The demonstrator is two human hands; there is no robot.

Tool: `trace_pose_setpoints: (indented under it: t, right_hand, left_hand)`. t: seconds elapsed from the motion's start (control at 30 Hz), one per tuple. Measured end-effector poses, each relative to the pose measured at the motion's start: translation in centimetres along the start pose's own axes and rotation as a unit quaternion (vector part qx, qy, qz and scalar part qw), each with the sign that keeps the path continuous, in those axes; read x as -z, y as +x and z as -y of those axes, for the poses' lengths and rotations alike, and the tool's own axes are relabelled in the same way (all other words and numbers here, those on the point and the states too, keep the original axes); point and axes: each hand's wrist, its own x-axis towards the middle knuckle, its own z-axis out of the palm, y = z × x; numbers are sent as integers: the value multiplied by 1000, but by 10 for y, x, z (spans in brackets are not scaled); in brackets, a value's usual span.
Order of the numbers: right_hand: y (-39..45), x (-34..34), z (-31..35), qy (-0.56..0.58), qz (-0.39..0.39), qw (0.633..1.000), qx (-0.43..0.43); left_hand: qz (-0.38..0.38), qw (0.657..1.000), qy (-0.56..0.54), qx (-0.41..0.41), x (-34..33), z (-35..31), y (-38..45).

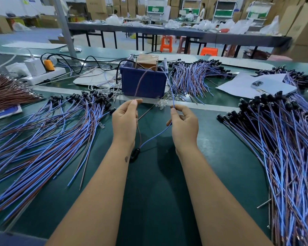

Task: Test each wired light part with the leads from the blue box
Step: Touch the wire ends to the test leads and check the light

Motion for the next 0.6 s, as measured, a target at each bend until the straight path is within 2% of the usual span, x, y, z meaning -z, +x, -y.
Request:
trace_pose_setpoints:
  t: [0.37,0.6]
  right_hand:
    - [-1,-1,-1,-1,8,1000,3]
    - [-1,-1,-1,4,13,1000,10]
  left_hand:
    - [-163,986,-38,-3,5,4,6]
    - [-215,976,-41,-2,5,5,9]
